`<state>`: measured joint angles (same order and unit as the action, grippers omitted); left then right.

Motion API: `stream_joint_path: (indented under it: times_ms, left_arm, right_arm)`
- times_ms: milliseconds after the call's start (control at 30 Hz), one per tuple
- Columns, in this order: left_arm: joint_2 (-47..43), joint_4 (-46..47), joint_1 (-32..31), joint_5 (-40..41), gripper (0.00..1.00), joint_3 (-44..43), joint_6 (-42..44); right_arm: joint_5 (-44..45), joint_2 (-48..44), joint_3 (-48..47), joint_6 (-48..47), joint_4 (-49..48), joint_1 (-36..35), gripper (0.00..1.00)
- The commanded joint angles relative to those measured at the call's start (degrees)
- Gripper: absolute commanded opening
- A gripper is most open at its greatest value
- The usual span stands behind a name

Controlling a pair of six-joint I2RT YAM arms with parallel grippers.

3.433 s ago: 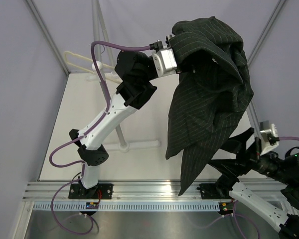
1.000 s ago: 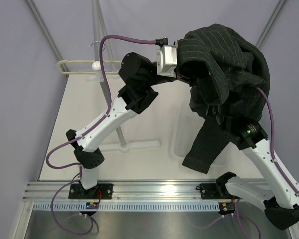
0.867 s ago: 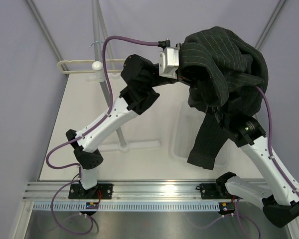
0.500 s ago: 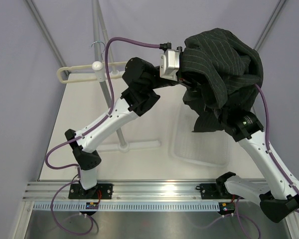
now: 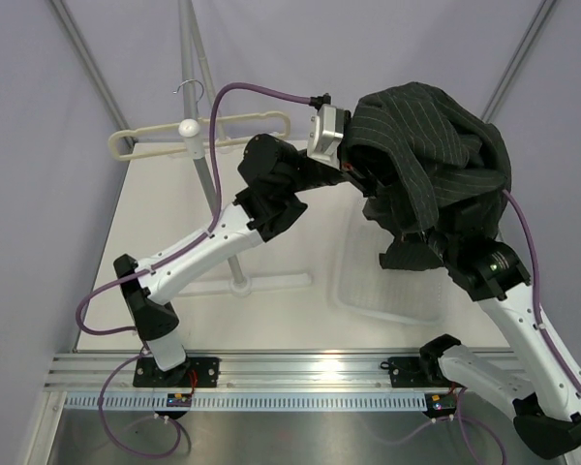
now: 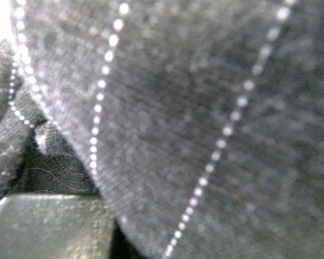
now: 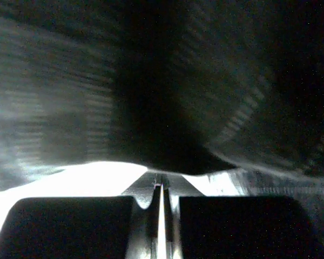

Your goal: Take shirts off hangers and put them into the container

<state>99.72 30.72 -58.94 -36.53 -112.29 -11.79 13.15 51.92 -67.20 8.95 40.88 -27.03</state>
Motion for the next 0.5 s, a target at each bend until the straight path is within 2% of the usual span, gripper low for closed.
stream_joint_path:
  times_ms: [0,233,367,467]
  left_arm:
    - [-4.35,4.88,-1.09,6.28,0.00,3.03,-5.07]
    - [-10.07,4.26,-1.09,19.20,0.00,16.73,-10.62]
    - [-15.24,7.33,-0.57,24.31,0.00,30.68,-11.85]
    - [-18.58,6.73,0.48,28.18,0.00,37.29,-12.29]
  right_arm:
    - [-5.49,-2.78,-0.04,0.28,1.38,0.48,0.00]
    - [-12.70,-4.37,-0.48,0.54,4.73,0.48,0.00]
    - [-16.04,-4.37,0.14,0.98,5.08,0.40,0.00]
    - [-17.45,-4.90,1.19,1.94,4.38,0.40,0.00]
